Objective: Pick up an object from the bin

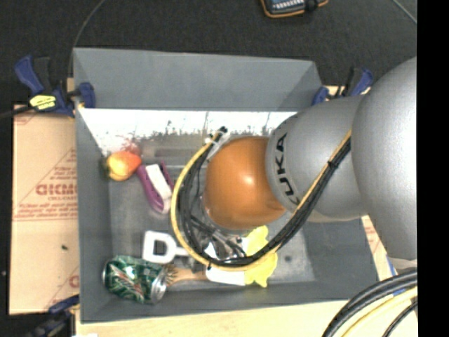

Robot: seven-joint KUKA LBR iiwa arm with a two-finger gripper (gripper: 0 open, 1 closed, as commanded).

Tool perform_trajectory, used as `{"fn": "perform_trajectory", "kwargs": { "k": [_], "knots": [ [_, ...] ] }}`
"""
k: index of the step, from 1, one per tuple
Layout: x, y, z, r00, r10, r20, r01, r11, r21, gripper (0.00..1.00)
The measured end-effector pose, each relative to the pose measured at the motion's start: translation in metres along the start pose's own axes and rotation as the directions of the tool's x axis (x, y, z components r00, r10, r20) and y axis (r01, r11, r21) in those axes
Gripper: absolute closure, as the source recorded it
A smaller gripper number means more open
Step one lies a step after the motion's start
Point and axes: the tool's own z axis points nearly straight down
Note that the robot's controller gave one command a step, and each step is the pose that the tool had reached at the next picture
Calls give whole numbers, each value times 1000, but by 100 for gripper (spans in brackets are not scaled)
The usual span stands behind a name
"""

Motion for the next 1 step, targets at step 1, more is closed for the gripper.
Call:
{"fn": "perform_trajectory", "kwargs": {
  "k": [1],
  "knots": [
    [-1, 0, -42, 1000, 2, -3, -2, 1000, 0, 100]
  ]
}}
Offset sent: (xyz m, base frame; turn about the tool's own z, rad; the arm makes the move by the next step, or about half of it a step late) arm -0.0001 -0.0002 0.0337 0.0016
